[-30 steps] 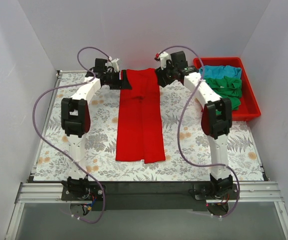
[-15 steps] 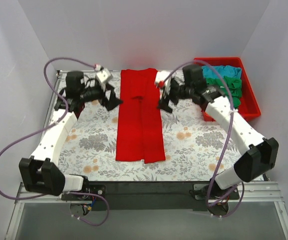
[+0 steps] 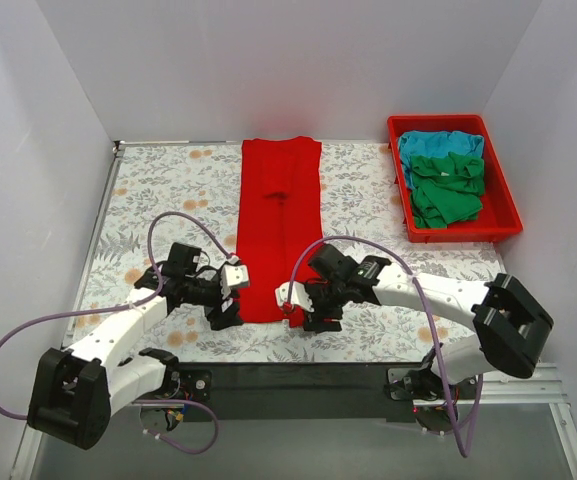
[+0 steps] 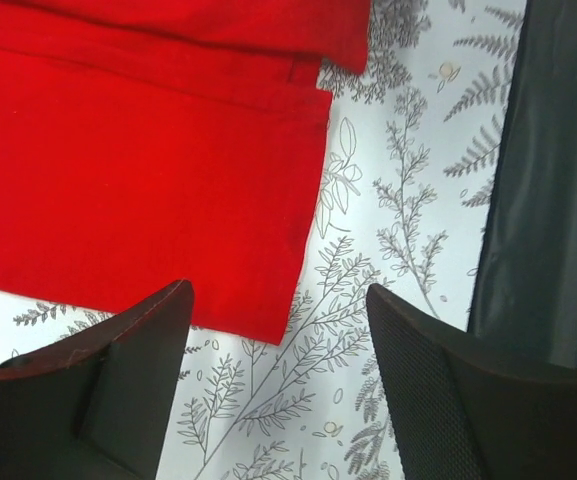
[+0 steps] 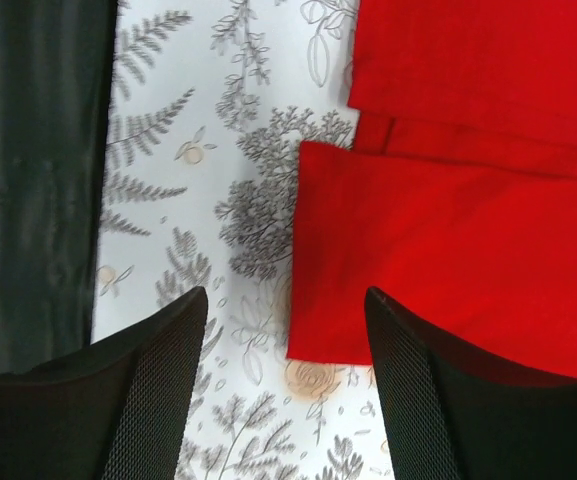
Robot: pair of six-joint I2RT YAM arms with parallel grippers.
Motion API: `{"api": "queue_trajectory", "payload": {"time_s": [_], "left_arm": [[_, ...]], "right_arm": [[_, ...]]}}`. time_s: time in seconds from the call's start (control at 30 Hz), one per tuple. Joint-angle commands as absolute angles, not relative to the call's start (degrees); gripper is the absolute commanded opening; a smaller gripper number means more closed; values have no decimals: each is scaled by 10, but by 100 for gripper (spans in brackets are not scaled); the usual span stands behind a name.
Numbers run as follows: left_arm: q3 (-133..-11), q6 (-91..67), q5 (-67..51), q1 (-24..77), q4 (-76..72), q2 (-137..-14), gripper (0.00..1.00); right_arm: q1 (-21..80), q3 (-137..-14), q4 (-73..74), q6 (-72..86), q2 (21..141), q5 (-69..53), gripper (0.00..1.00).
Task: Fold and stack the t-shirts
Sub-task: Fold the tshirt
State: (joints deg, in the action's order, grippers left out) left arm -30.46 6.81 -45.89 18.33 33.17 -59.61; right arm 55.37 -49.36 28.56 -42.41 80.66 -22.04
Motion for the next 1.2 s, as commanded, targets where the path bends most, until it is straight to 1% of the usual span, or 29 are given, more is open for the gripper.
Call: {"api": "queue_trajectory", "payload": {"time_s": [0.0,0.13,0.4,0.5,0.57,0.63,0.67,0.73,0.77,0.8,0.83,0.9,0.93,1.0,1.03,1.17], "left_arm": [[-284,111,-440,197,257,-598,68],[-266,140,-425,207,234,-615,64],[-240,169,-410,228,184,-646,63],[-222,172,-393,242,156,-655,61],[-218,175,-384,255,144,-663,56],[-208,171,-365,264,132,-667,52],[-207,171,-360,272,129,-675,51],[-203,171,-351,274,128,-682,44],[-204,172,-348,278,127,-685,40],[-204,171,-347,279,126,-686,36],[-205,172,-344,279,127,-688,27],[-208,174,-338,279,128,-695,15],[-211,174,-335,279,128,-697,6],[-218,176,-337,279,141,-696,1],[-221,181,-343,280,150,-690,0],[-237,196,-390,306,231,-633,0]], "right_arm": [[564,-479,193,-407,825,-183,69],[569,-465,164,-405,846,-165,63],[569,-441,127,-395,875,-146,59],[569,-433,119,-391,884,-143,57],[569,-428,116,-389,889,-139,54],[570,-425,113,-387,894,-141,48],[569,-421,112,-386,896,-141,46],[569,-419,111,-385,904,-137,39],[569,-417,110,-386,910,-135,32],[569,-412,109,-386,913,-134,30],[569,-409,108,-386,919,-131,22],[569,-403,107,-382,924,-128,8],[569,-401,107,-381,925,-125,1],[569,-398,107,-372,920,-122,1],[569,-396,107,-369,909,-123,1],[593,-381,114,-356,847,-129,1]]}}
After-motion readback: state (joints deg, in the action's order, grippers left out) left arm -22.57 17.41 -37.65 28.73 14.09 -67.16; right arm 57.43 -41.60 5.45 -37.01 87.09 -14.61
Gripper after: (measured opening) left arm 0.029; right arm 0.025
